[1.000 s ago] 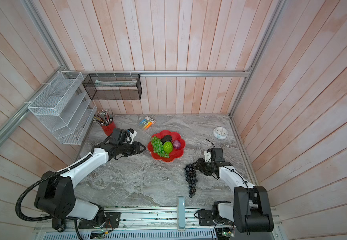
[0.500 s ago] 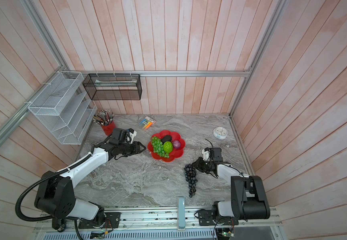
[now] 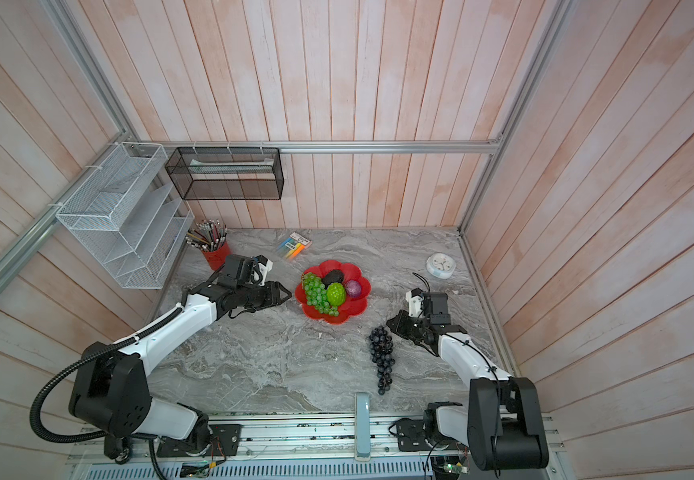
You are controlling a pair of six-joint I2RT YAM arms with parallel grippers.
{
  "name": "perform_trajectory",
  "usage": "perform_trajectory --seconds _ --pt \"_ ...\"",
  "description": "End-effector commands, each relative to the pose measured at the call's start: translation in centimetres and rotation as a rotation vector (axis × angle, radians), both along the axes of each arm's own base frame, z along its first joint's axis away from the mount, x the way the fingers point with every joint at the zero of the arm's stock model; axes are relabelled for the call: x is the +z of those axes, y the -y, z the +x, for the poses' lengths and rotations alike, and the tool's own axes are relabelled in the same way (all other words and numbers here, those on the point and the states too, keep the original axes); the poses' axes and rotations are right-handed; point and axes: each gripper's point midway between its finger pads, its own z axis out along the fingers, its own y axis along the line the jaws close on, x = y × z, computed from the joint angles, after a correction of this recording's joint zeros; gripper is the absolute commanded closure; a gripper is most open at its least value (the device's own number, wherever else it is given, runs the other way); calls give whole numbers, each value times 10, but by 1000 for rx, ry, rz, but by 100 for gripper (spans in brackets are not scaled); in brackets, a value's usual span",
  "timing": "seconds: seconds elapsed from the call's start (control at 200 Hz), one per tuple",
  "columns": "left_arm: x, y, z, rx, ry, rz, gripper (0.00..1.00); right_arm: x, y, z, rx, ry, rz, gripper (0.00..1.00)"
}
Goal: Arrange fruit in a fruit bowl
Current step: Pick up the fruits from the center of the table, then place the fruits in the fruit bowl.
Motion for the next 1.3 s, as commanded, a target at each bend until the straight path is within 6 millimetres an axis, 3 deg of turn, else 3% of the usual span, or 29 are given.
perform_trajectory --seconds 0.0,0.16,0.29,0.49,0.9,1.295 --pt "17 -1 6 15 35 -7 46 16 4 2 0 36 -61 100" --pt "21 -3 6 18 41 -4 47 31 4 2 2 68 -74 100" --pt "24 -5 5 21 44 7 47 55 -3 6 20 106 -101 100" --pt "27 -9 2 31 48 18 47 109 -28 14 86 194 -157 100" --pt "39 -15 -2 43 70 38 47 214 -80 41 194 347 -79 100" --pt "35 -19 -8 48 67 46 47 222 -142 38 331 331 29 100"
